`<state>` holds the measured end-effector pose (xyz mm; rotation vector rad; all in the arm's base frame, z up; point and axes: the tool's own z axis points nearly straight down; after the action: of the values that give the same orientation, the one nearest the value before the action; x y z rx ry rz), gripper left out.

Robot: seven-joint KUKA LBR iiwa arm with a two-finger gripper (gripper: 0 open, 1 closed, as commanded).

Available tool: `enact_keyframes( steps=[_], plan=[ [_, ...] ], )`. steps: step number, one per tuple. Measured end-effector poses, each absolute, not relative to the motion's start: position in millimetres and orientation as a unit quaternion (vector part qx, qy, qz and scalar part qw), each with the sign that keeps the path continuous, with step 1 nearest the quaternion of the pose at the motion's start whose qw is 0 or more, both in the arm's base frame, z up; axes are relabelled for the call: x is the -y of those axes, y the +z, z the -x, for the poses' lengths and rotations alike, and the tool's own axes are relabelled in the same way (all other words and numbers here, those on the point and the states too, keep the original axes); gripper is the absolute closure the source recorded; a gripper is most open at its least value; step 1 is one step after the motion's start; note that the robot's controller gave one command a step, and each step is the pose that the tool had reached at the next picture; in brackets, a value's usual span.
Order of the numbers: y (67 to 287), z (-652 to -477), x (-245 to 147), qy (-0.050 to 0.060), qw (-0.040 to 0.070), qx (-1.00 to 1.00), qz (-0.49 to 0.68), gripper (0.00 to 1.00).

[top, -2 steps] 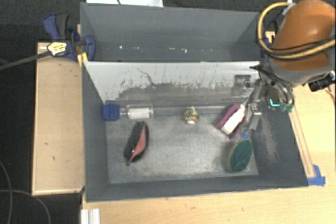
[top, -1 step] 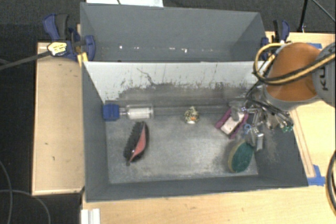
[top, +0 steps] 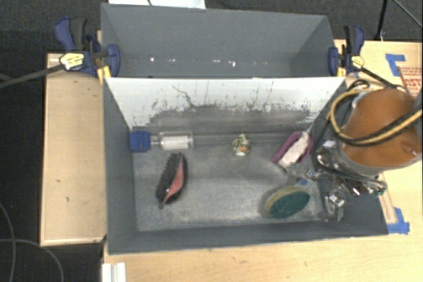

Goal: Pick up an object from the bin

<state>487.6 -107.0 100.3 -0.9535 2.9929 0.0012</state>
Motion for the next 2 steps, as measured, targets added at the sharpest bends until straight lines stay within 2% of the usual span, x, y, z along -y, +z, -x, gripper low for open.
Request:
enact_keyframes(
  steps=[1, 2],
  plan=[
    [100.2, -496.4, 73.1, 0.0, 0.003, -0.909, 0.416, 0.0],
    [69.2, -506.2, 75.9, 0.001, 0.0, -0.885, 0.465, 0.0]
  ],
)
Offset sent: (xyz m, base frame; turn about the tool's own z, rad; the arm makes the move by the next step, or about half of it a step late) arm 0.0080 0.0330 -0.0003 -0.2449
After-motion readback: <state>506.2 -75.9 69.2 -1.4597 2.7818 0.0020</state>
